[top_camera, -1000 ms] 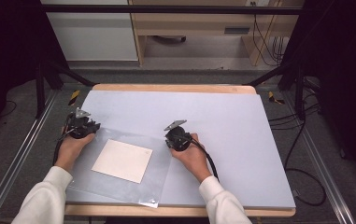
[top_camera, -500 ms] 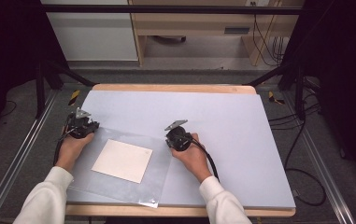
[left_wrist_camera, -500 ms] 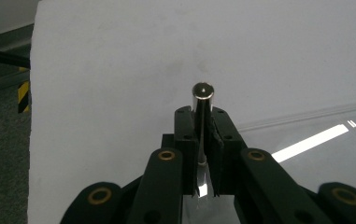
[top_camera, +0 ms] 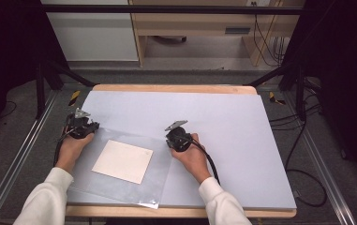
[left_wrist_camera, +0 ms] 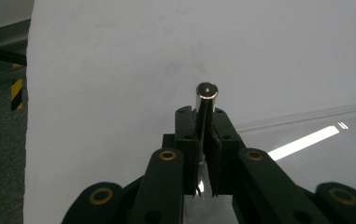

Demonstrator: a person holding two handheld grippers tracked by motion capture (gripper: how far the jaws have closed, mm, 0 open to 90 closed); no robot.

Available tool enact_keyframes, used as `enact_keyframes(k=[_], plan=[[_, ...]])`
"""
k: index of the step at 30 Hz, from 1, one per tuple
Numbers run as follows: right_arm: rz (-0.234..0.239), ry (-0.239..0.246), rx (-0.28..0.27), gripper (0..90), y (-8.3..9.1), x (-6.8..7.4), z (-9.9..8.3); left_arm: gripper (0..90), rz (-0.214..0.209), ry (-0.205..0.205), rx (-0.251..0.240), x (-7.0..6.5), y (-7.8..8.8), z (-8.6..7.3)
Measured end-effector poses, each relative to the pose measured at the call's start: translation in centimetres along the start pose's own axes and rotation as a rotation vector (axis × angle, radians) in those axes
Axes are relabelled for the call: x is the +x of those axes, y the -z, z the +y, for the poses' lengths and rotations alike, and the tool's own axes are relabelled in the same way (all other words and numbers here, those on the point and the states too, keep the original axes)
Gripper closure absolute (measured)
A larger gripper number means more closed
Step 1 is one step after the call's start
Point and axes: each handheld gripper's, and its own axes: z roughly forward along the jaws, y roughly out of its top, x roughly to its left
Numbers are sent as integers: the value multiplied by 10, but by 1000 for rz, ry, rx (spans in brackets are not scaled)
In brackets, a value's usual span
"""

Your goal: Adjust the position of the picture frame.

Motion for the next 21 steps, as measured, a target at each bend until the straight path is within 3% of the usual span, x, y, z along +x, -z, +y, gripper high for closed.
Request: enact_keyframes(k=[4, 9, 14, 21], plan=[[-4, -20, 10, 853, 0, 1, 1, 833, 0, 8, 2, 0, 0, 0], [-4, -30, 9, 853, 0, 0, 1, 819, 2, -40, 13, 0, 1, 1], [-4, -26, 11, 856, 0, 0, 2, 845, -32, 20, 10, 4, 4, 2], [51, -77, 3, 845, 5, -5, 5, 848, -52, 5, 20, 7, 15, 8]])
